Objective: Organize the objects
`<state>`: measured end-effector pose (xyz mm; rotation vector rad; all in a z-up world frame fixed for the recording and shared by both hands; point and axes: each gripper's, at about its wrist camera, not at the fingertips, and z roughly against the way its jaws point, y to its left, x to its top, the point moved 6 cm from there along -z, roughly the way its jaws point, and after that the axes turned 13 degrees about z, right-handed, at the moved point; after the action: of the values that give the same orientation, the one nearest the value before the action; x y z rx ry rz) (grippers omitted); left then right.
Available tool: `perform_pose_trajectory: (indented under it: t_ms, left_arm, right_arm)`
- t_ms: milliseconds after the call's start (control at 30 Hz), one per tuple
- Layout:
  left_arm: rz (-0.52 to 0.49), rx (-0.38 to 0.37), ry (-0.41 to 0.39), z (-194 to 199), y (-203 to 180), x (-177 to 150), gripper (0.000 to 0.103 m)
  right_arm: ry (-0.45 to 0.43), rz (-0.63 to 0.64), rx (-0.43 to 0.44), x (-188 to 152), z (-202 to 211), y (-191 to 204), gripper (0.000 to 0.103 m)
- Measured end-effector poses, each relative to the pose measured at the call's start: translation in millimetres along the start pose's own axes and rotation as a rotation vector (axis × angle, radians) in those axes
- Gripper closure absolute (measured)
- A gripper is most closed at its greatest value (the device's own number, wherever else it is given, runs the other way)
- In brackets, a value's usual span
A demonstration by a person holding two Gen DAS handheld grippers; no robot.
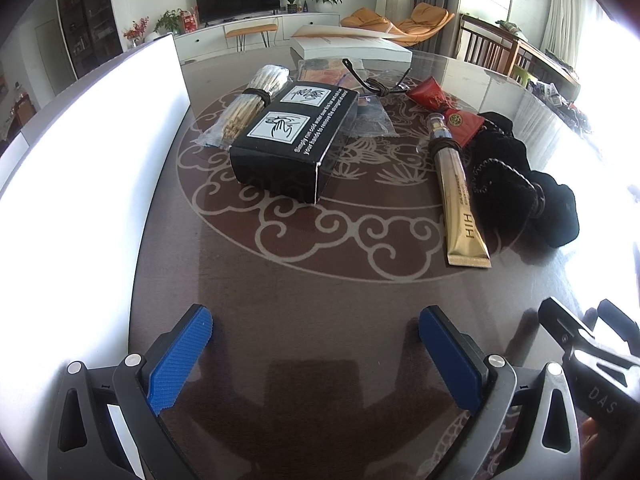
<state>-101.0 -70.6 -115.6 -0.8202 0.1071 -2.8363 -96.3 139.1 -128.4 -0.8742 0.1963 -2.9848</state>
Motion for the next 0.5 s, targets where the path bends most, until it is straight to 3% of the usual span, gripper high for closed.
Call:
perform_pose_trajectory:
  t_ms: [200, 500]
  left_arm:
    - [-0.037, -0.001, 0.088, 8, 0, -16, 0.000]
    - [-0.052, -0.001, 0.126, 10, -1, -20, 0.000]
  right_arm:
    - [0.000, 0.000, 0.000, 0, 0, 0, 0.000]
    - [-0.001, 0.000, 0.000, 0, 0, 0, 0.000]
